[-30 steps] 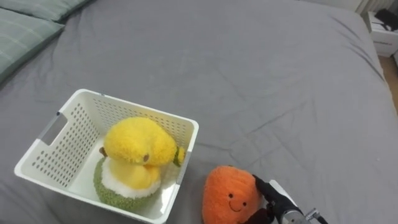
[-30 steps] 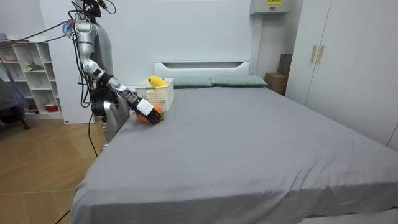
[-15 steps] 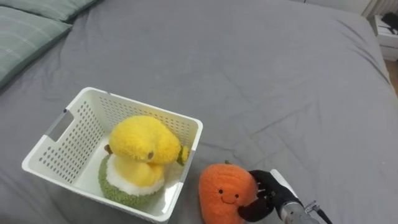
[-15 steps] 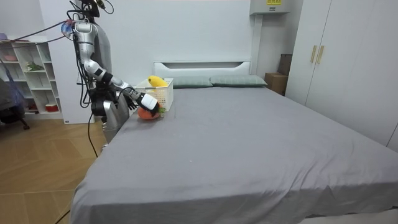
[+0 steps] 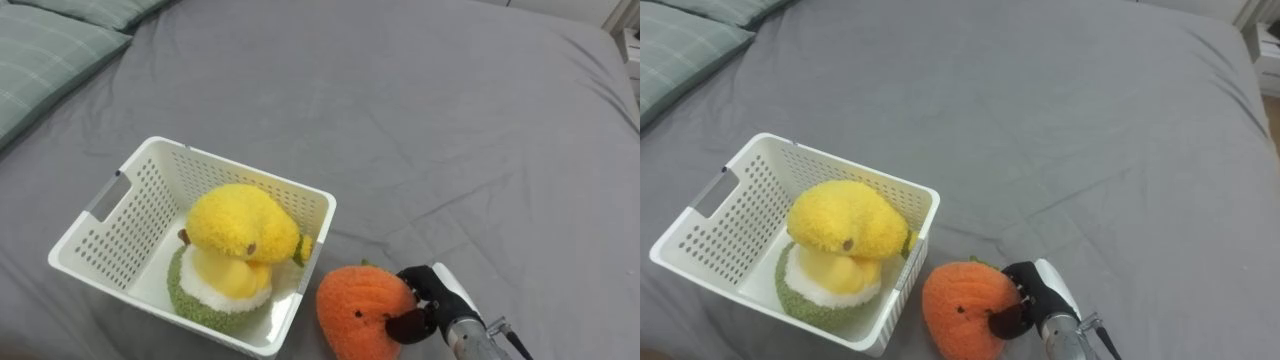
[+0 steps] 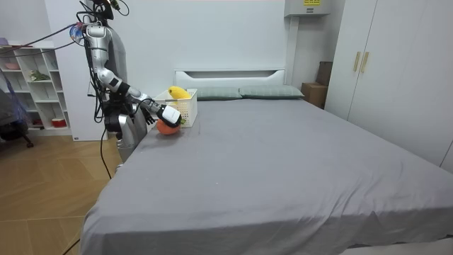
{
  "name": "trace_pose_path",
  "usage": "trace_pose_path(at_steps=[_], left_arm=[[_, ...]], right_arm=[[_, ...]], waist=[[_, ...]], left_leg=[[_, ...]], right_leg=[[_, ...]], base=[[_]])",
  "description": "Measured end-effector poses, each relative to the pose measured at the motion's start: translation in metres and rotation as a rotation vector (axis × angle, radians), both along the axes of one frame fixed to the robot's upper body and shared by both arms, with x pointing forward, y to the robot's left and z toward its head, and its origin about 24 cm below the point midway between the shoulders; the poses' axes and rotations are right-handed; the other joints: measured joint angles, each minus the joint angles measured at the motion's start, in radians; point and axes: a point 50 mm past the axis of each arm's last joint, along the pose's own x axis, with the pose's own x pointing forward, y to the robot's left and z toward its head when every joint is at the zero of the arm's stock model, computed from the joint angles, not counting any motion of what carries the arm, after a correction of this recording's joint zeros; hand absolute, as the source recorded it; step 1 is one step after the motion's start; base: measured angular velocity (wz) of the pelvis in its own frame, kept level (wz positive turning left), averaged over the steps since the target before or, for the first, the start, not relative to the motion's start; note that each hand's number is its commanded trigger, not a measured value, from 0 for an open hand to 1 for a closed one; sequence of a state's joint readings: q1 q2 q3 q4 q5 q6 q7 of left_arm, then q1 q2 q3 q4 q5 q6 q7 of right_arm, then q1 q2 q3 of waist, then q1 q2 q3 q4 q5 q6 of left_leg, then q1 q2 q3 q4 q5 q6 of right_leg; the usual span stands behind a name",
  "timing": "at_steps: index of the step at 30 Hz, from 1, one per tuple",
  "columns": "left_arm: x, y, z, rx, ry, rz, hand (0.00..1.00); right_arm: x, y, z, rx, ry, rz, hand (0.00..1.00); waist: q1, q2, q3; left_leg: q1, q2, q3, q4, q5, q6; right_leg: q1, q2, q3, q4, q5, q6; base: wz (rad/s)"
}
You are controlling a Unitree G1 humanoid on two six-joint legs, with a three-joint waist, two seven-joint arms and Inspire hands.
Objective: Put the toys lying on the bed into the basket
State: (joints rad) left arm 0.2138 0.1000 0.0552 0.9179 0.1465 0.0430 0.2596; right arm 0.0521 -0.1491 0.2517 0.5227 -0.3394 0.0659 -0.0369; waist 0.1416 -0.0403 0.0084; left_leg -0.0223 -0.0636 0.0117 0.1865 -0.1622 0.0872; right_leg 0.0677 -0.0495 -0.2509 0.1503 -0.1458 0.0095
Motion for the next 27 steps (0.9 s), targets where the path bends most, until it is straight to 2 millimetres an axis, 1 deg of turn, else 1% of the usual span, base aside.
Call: trace_pose_path(at_steps=[7, 13, 16, 19, 20, 24, 27], left_arm=[[0.001, 0.0, 0.0, -0.001, -0.002, -0.003, 0.0], [0.006, -0.001, 0.002, -0.001, -0.029, -0.006, 0.0], [0.006, -0.001, 0.002, -0.001, -0.034, -0.007, 0.0], [0.006, 0.0, 0.002, -0.001, -0.041, -0.007, 0.0], [0.005, 0.001, 0.002, 0.003, -0.038, -0.001, 0.0], [-0.005, 0.008, 0.0, 0.017, 0.001, 0.025, 0.0], [-0.012, 0.01, -0.002, 0.021, 0.031, 0.031, 0.0]], right_arm=[[0.0, 0.0, 0.0, 0.018, 0.005, -0.009, 1.0], [0.0, -0.001, 0.0, 0.025, -0.004, -0.013, 1.0], [0.0, -0.003, 0.001, 0.041, -0.015, -0.028, 1.0], [0.002, -0.009, 0.004, 0.06, -0.031, -0.066, 1.0], [0.003, -0.01, 0.006, 0.061, -0.043, -0.076, 1.0], [0.017, -0.014, 0.029, 0.082, -0.166, -0.101, 1.0], [0.024, -0.016, 0.044, 0.133, -0.245, -0.134, 1.0]], waist=[[-0.001, -0.001, -0.0008], [-0.001, -0.006, -0.0046], [-0.003, -0.006, -0.0046], [-0.004, -0.002, -0.0019], [-0.004, -0.001, -0.001], [-0.02, -0.001, -0.0007], [-0.027, -0.007, -0.0015]], left_leg=[[-0.002, 0.0, -0.002, 0.004, 0.0, 0.0], [0.002, 0.001, 0.01, 0.002, 0.001, 0.001], [0.011, 0.001, 0.011, 0.0, 0.001, 0.001], [0.021, 0.0, 0.01, -0.002, 0.001, 0.001], [0.028, 0.0, 0.01, -0.004, 0.001, 0.001], [0.028, 0.0, 0.01, -0.005, 0.001, 0.001], [0.029, 0.0, 0.011, -0.005, 0.001, 0.001]], right_leg=[[0.001, 0.0, -0.002, 0.0, 0.0, 0.0], [0.001, -0.001, 0.001, 0.001, -0.001, 0.001], [0.004, -0.001, 0.004, 0.001, -0.001, 0.001], [0.016, -0.001, 0.004, 0.0, -0.001, 0.002], [0.02, -0.001, 0.005, 0.0, -0.001, 0.002], [0.019, -0.001, 0.008, 0.0, -0.002, 0.002], [0.019, -0.001, 0.008, 0.0, -0.001, 0.002]], base=[[0.0], [-0.03], [0.0], [0.0], [0.0], [-0.01], [0.0]])
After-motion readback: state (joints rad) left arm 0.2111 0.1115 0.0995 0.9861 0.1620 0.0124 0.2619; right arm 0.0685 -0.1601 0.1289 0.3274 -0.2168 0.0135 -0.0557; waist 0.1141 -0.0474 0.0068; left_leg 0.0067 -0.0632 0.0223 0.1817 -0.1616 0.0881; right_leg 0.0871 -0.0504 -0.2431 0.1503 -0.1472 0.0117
